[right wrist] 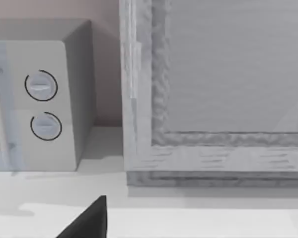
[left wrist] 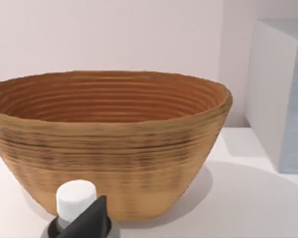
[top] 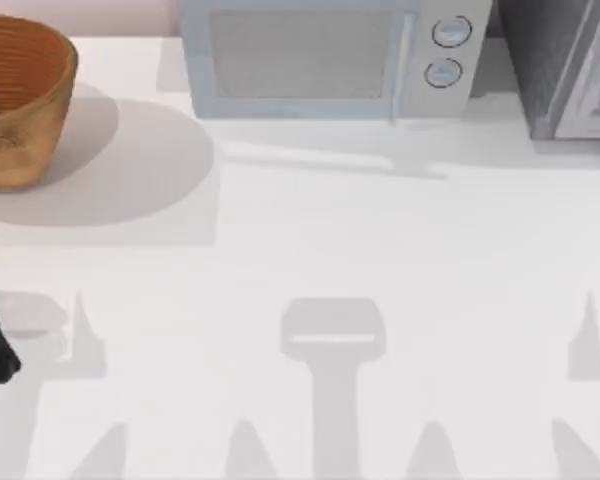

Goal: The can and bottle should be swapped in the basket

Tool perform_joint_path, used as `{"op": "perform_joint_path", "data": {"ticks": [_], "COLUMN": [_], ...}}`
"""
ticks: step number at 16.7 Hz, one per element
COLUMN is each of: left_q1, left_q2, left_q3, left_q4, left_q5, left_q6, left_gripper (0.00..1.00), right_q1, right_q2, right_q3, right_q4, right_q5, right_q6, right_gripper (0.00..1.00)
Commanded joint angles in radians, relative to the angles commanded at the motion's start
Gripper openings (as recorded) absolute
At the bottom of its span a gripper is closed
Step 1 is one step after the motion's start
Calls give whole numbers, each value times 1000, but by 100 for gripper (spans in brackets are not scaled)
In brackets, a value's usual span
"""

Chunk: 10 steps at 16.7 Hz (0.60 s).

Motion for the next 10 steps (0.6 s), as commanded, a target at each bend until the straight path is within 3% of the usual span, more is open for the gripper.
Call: {"op": "perform_joint_path", "data": {"ticks": [5, 10], "left_q1": [12, 67], "left_q2": [56, 343], "left_q3": [41, 268], "left_q4": [-44, -242], "left_q5": [1, 10], "left_q6": [4, 28], "left_gripper": [100, 100], "right_q1": [0, 0], "right_q2": [0, 0], "right_q3": [0, 0], "right_q4": [0, 0], "right_q5": [0, 0], "right_q6": [0, 0], "right_gripper": [100, 100]}}
